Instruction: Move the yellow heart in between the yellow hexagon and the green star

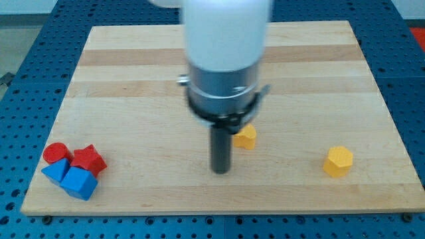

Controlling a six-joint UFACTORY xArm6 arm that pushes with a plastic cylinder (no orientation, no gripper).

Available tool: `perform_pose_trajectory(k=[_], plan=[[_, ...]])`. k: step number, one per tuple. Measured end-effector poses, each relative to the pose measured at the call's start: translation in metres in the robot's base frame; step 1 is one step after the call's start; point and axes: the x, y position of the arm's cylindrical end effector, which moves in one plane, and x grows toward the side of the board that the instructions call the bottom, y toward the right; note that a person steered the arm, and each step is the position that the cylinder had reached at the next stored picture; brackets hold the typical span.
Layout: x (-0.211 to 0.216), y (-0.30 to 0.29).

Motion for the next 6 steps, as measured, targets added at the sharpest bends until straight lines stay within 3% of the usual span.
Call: perform_pose_trajectory(k=[1, 4, 6], plan=[[-0.019, -0.023], [-0.065, 0.094], [-0.021, 0.084]])
